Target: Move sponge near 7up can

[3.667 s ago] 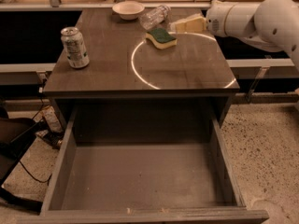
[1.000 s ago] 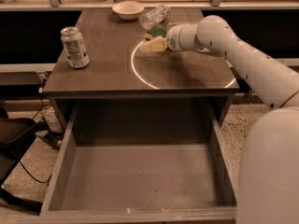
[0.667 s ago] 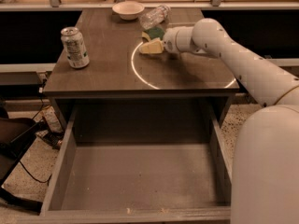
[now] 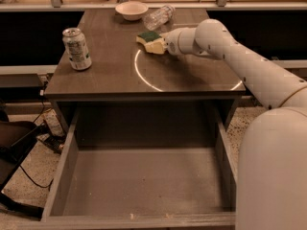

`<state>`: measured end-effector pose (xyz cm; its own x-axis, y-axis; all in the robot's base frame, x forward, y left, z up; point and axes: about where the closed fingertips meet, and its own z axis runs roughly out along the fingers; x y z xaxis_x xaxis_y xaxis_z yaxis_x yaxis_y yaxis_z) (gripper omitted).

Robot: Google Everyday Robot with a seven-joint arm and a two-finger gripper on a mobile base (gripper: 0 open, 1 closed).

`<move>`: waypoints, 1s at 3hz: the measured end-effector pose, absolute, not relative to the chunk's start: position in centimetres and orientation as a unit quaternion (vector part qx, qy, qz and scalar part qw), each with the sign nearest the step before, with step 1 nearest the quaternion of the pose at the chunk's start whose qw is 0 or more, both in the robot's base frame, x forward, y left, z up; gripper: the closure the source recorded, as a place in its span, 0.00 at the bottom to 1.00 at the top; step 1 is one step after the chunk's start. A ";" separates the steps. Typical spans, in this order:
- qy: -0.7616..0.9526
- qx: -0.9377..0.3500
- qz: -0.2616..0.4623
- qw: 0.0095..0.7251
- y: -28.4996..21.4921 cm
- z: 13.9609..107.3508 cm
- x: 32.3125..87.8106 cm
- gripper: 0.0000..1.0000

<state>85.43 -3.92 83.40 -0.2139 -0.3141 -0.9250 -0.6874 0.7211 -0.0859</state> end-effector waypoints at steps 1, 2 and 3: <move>0.759 -0.330 0.176 0.533 -3.8 83.3 85.4 0.99; 0.759 -0.331 0.176 0.532 -3.6 83.2 85.4 1.00; 0.759 -0.331 0.177 0.533 -3.7 83.4 85.4 1.00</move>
Offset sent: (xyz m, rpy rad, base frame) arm 0.0000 0.0005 -0.0003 0.0001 0.0004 0.0007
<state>85.43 -3.67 83.43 -0.2132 -0.3147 -0.9249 -0.6908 0.7181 -0.0850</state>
